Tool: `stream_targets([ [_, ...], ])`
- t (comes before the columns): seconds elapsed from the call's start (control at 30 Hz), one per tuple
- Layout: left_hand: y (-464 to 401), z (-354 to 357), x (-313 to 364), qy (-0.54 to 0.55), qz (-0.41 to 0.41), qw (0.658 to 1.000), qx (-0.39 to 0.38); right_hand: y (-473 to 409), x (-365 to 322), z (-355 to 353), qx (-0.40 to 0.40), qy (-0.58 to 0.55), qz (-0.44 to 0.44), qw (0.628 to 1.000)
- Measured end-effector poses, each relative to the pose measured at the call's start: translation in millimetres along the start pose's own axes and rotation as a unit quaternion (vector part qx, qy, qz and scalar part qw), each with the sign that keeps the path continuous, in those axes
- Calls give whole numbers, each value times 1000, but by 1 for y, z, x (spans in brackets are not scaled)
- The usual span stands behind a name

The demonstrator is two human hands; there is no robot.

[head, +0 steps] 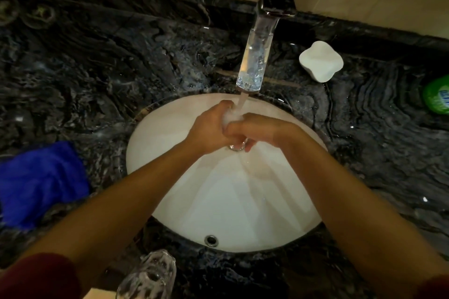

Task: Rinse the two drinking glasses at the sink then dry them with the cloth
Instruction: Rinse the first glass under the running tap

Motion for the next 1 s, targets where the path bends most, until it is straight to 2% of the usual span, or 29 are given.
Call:
stream_targets([
  [0.07, 0, 3, -5, 39, -35, 999, 10, 2, -6, 1, 45, 45, -27, 998],
  [0.13, -3, 3, -6, 105, -72, 991, 30, 2, -5, -3, 105, -67, -76, 989],
  [0.2, -8, 1, -6, 141, -77, 986, 31, 4, 1, -6, 152, -221, -105, 958],
  [0.23, -9, -1, -5, 150, -74, 986, 18, 3, 5, -7, 180, -234, -119, 948],
  [0.33, -11, -8, -6, 123, -66, 990, -37, 4, 16, -7, 243, -47, -162, 955],
  [0.4, -9, -11, -4, 111, -52, 989, -85, 7, 14, -7, 240, 60, -180, 952],
  [0.47, -9, -13, 1, 110, -46, 985, -123, 10, 9, -4, 243, 103, -198, 944],
  [0.57, -11, -18, 12, 112, -23, 986, -121, 20, 3, 8, 226, 90, -182, 953],
  [0.63, -12, -19, 17, 65, -13, 992, -112, 18, 5, 8, 214, 65, -170, 960],
  [0.73, -6, -5, 17, 22, -27, 992, -118, 6, 0, -1, 151, -35, -62, 986],
  [0.8, -3, 4, 13, -20, -20, 996, -82, 2, -5, -1, 112, -51, -15, 992],
  [0.87, -3, 3, 7, -27, -24, 998, -48, 0, -10, -1, 90, -22, -23, 995],
  [0.93, -1, -1, 4, -3, -7, 998, -62, 2, -5, -6, 56, -9, -51, 997],
  [1.0, 0, -3, 6, 0, 21, 995, -95, 6, 0, -14, 42, -56, -65, 995],
])
Point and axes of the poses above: each hand's wrist, its own y-axis away from the middle knuckle, its own z-axis out of the palm, x = y × z, the point moved 1 cm from there along -y, towards the middle knuckle, and after that the axes turned 3 degrees about -y, right-handed, at the moved point
